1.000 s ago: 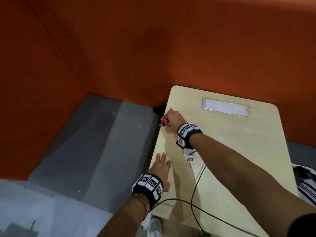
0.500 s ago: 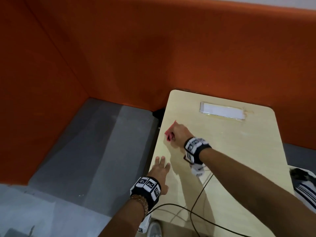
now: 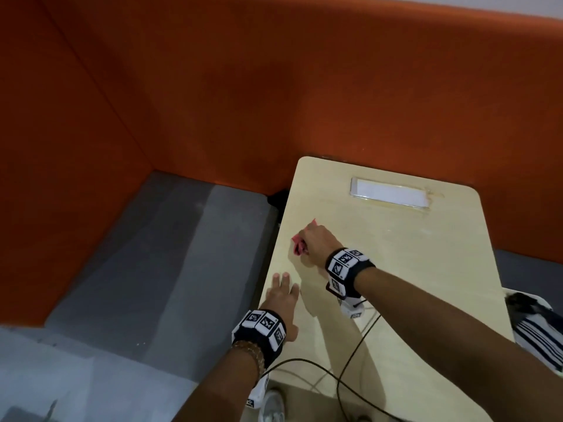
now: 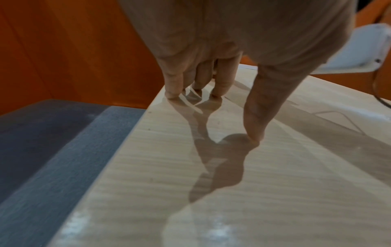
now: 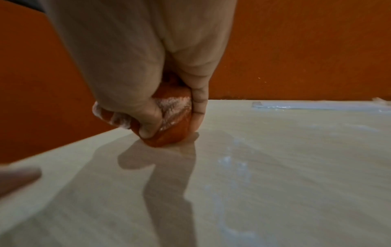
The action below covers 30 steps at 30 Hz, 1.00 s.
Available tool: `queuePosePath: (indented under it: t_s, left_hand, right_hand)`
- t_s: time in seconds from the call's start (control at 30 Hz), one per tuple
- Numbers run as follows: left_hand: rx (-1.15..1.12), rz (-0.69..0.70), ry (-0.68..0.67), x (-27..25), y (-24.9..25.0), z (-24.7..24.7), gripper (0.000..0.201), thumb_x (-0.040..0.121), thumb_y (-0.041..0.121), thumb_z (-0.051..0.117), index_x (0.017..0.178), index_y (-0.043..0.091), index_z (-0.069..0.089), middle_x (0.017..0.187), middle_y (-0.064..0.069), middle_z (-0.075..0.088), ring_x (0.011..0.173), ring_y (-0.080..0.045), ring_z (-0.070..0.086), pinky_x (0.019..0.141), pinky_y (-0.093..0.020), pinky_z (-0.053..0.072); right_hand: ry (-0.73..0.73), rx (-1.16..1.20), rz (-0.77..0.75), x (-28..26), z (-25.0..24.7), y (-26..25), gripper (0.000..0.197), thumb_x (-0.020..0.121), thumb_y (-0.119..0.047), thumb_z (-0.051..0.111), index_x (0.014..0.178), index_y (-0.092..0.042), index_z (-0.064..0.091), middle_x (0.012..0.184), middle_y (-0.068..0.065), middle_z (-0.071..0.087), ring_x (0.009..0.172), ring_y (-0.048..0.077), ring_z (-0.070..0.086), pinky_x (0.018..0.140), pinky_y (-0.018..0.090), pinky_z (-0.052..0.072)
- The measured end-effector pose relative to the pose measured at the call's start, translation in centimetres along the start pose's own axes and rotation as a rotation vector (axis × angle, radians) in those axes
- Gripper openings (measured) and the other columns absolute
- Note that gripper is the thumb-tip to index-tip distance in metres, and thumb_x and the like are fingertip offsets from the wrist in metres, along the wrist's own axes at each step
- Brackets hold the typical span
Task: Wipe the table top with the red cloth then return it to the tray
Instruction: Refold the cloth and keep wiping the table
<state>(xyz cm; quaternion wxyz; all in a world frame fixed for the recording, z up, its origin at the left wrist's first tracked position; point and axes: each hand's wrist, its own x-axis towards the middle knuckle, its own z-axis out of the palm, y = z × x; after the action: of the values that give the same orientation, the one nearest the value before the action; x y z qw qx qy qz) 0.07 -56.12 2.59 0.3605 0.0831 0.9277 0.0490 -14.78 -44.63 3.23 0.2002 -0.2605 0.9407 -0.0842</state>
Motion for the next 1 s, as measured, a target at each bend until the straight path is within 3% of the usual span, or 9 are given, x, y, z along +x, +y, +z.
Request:
queuePosePath:
  t_s: [0.13,0.3,0.37,0.5,0.6,0.73,0.8,0.93,1.0]
  left_hand:
    - [-0.027,0.005,0.000,0.4,-0.2,0.3,0.100,0.082,0.029,0.067,0.152,0.012,-0.002,0.157,-0.014,-0.021,0.144,-0.036,-0.019,0.120,-0.046,0.007]
    - [-0.097,0.029,0.024,-0.2,-0.4,0.0,0.095,0.083,0.027,0.066,0.153,0.016,0.002,0.158,-0.011,-0.020,0.145,-0.033,-0.018,0.121,-0.043,0.011]
    - [-0.127,0.041,0.045,-0.5,-0.9,-1.0,0.084,0.088,0.027,0.061,0.153,0.018,0.009,0.160,-0.011,-0.011,0.147,-0.032,-0.007,0.119,-0.039,0.018]
    - [-0.388,-0.021,0.189,-1.4,-2.1,-2.3,0.060,0.092,0.018,0.053,0.148,0.017,0.030,0.155,-0.009,0.027,0.139,-0.026,0.033,0.112,-0.029,0.032]
    - [-0.360,-0.013,0.215,-1.9,-1.9,-2.1,0.064,0.095,0.019,0.050,0.151,0.014,0.021,0.159,-0.003,0.017,0.145,-0.021,0.020,0.116,-0.026,0.021]
    - [-0.188,-0.007,0.130,-2.1,-1.2,-1.3,0.067,0.097,0.025,0.046,0.153,0.011,0.010,0.161,-0.004,-0.007,0.149,-0.021,-0.001,0.119,-0.030,0.012]
    - [-0.113,-0.002,0.083,-2.0,-1.1,-1.0,0.070,0.097,0.027,0.045,0.153,0.009,0.007,0.160,-0.007,-0.014,0.148,-0.024,-0.008,0.120,-0.032,0.010]
    - [-0.038,-0.033,0.043,-1.6,-0.4,-1.1,0.074,0.097,0.031,0.045,0.152,0.007,0.004,0.159,-0.012,-0.016,0.148,-0.028,-0.007,0.120,-0.033,0.011]
    - [-0.022,-0.056,0.032,-1.4,0.1,-1.4,0.074,0.097,0.033,0.046,0.152,0.006,0.005,0.160,-0.012,-0.012,0.148,-0.028,-0.004,0.119,-0.034,0.011]
  right_hand:
    - [-0.024,-0.080,0.016,2.3,-0.6,0.2,0.012,0.080,-0.011,0.057,0.075,-0.019,0.065,0.102,0.013,0.065,0.092,0.034,0.061,0.086,0.040,0.051]
    - [0.045,-0.073,0.027,3.7,-1.1,-0.7,0.016,0.082,-0.014,0.058,0.088,-0.014,0.073,0.102,0.013,0.065,0.095,0.034,0.061,0.089,0.038,0.050]
    - [0.032,-0.030,-0.008,0.0,0.1,-1.8,0.018,0.080,-0.013,0.060,0.089,-0.017,0.075,0.100,0.011,0.067,0.095,0.031,0.062,0.087,0.037,0.051]
    - [0.035,-0.006,-0.114,-8.5,2.6,-3.1,0.028,0.089,-0.025,0.061,0.117,-0.023,0.067,0.116,0.006,0.060,0.103,0.028,0.053,0.086,0.038,0.044]
    - [0.109,-0.117,-0.032,-9.8,1.2,-0.4,0.030,0.087,-0.027,0.058,0.114,-0.037,0.067,0.114,-0.003,0.062,0.107,0.027,0.048,0.089,0.043,0.036]
    - [0.131,-0.069,0.310,-10.7,0.6,6.2,0.025,0.088,-0.030,0.057,0.106,-0.037,0.071,0.111,0.001,0.062,0.101,0.029,0.050,0.088,0.040,0.043]
    - [0.179,-0.020,0.374,-10.9,1.2,7.3,0.022,0.087,-0.026,0.058,0.100,-0.032,0.074,0.109,0.006,0.062,0.099,0.030,0.052,0.086,0.040,0.048]
    - [0.220,0.137,0.229,-8.1,2.2,1.9,0.020,0.088,-0.018,0.057,0.079,-0.024,0.073,0.114,0.005,0.064,0.105,0.032,0.049,0.095,0.037,0.045]
    - [0.188,0.127,0.142,-6.2,2.6,-1.3,0.018,0.092,-0.018,0.057,0.086,-0.020,0.074,0.125,0.011,0.058,0.117,0.035,0.044,0.102,0.038,0.039]
